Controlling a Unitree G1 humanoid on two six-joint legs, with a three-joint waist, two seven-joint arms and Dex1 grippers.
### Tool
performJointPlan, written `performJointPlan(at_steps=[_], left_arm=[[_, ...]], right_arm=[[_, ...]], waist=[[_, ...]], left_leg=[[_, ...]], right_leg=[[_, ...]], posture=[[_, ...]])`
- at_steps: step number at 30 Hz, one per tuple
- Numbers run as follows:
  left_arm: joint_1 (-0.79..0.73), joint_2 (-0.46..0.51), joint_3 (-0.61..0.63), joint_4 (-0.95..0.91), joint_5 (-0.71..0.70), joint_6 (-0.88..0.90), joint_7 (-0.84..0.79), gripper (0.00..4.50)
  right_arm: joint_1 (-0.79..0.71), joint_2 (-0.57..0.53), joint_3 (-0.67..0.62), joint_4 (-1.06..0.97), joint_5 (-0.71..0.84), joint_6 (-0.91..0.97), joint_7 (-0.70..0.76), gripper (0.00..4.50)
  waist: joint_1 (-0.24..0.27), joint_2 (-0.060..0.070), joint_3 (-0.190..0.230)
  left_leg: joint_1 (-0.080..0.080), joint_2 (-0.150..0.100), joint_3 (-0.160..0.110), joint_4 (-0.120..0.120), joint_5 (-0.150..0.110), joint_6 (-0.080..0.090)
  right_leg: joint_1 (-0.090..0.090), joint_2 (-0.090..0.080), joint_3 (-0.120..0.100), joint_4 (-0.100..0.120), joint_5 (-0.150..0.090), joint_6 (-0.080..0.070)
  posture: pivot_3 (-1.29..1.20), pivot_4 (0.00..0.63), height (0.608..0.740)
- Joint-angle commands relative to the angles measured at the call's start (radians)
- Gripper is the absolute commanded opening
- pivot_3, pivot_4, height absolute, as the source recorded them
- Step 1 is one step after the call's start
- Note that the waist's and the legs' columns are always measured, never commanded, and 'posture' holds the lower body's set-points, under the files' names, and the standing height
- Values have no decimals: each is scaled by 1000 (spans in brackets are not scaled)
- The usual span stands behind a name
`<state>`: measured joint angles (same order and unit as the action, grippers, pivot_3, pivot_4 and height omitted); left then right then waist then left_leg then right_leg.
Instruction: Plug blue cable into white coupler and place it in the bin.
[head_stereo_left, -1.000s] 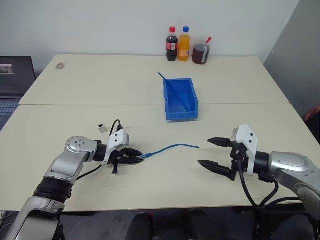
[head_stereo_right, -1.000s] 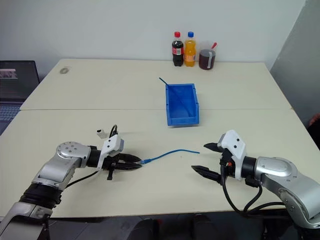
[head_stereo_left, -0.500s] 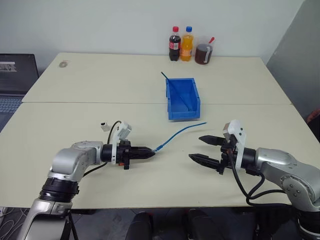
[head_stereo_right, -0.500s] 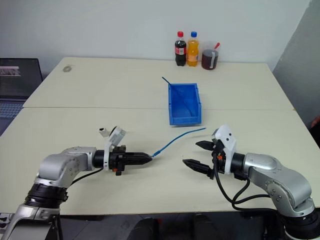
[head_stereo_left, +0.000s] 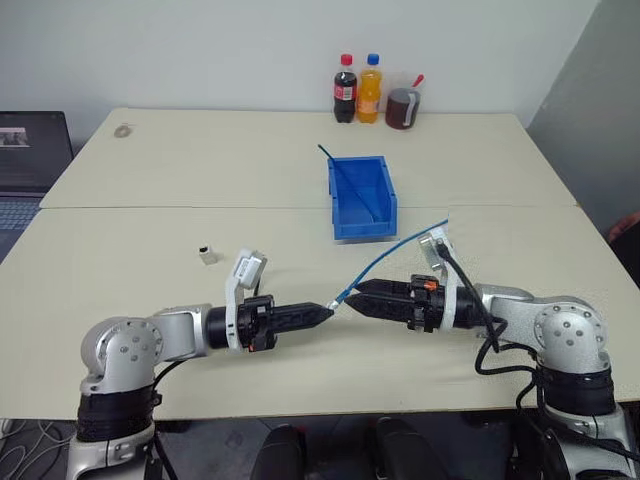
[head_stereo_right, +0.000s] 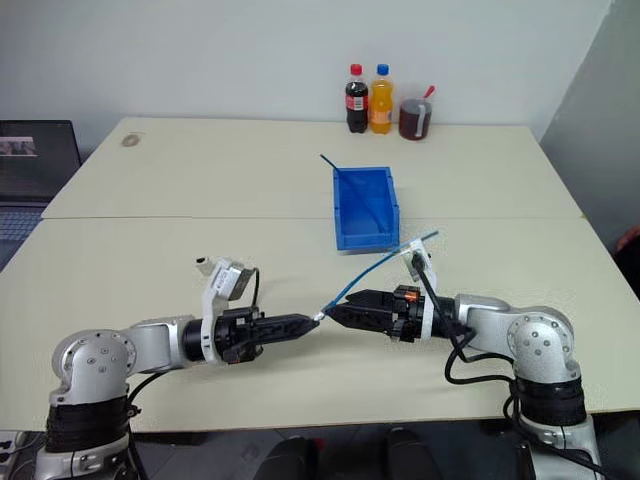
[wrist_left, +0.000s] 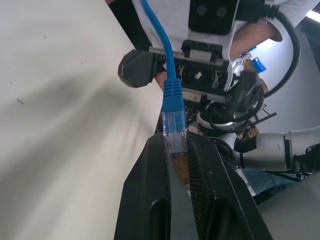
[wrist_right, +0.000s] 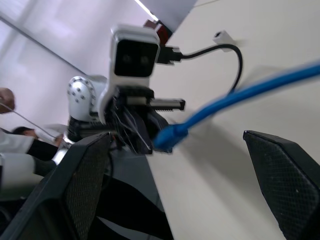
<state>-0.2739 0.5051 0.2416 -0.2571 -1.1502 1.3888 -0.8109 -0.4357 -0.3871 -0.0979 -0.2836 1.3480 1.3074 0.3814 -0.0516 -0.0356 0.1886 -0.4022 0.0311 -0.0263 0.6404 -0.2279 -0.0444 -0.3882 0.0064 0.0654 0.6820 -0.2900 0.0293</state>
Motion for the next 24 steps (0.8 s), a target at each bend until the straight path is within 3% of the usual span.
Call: performJointPlan(at_steps=[1,10,14,24], left_arm=[[19,-13,17,-45,-69,-8,42,223],[51,-9,9,-57,-120,-53,95,223],[67,3,-3,-68,-128,-70,96,223],[75,20,-42,-82,-115,-110,83,223]], right_arm=[[-28,-2,-7,8,126,23,-61,4500],[-27,-35,59,7,134,29,-64,4500],[-32,-40,68,21,123,14,-59,3805],[-46,-38,69,49,125,-8,-64,1246]], waist=[[1,0,0],[0,0,0],[0,0,0],[0,0,0]], left_leg=[[0,0,0,0,0,0],[0,-1,1,0,0,0],[0,-1,1,0,0,0],[0,-1,2,0,0,0]], right_leg=[[0,-1,0,0,0,0],[0,0,1,-1,0,1],[0,0,1,-1,0,1],[-1,0,1,-1,-1,1]], posture=[[0,150,740],[0,150,740],[0,150,740],[0,150,740]])
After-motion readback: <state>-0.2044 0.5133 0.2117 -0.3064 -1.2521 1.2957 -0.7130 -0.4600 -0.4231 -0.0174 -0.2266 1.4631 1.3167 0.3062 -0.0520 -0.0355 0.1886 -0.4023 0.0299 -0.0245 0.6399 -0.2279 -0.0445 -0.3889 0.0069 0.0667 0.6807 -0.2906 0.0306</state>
